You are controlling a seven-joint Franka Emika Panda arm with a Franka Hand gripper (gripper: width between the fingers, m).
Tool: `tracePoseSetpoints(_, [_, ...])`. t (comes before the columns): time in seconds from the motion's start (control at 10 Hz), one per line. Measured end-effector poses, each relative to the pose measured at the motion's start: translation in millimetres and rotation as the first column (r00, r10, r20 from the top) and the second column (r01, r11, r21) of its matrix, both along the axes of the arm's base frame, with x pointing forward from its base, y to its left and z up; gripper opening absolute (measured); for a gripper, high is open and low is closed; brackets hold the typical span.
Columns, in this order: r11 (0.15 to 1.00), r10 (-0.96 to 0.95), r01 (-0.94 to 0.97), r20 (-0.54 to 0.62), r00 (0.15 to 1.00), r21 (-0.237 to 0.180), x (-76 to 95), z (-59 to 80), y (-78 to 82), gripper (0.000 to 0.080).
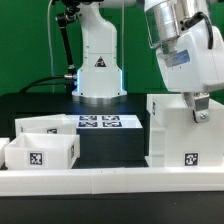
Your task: Assemble drawer
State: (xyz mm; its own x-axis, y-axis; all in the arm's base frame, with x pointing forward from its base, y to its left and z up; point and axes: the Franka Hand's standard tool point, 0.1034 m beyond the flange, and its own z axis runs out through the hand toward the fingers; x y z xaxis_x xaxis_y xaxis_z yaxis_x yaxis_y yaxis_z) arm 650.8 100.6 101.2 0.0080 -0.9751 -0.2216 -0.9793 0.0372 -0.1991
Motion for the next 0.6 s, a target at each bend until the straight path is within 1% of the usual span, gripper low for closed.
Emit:
tracePoseSetpoints(0.1, [1.000, 0.017, -0.017, 0.006, 1.000, -0.003, 0.2, 1.4, -0.2, 0.0294])
tracePoseSetpoints(0.2, [0.995, 0.096, -0.096, 0.023, 0.995, -0.020, -2.9, 5.0, -2.0, 0.0294])
tracePoseSetpoints(0.3, [0.990, 0.140, -0.139, 0.033, 0.990, -0.030, -6.7, 10.0, -1.7, 0.0476])
tracePoseSetpoints(0.4, [0.982, 0.184, -0.182, 0.044, 0.982, -0.040, -9.5, 14.8, -2.1, 0.0589])
tracePoseSetpoints(0.5, [0.963, 0.266, -0.262, 0.062, 0.962, -0.061, -12.0, 21.9, -4.3, 0.0589])
tracePoseSetpoints(0.6, [0.934, 0.355, -0.350, 0.072, 0.932, -0.079, -15.0, 28.9, -8.9, 0.0637])
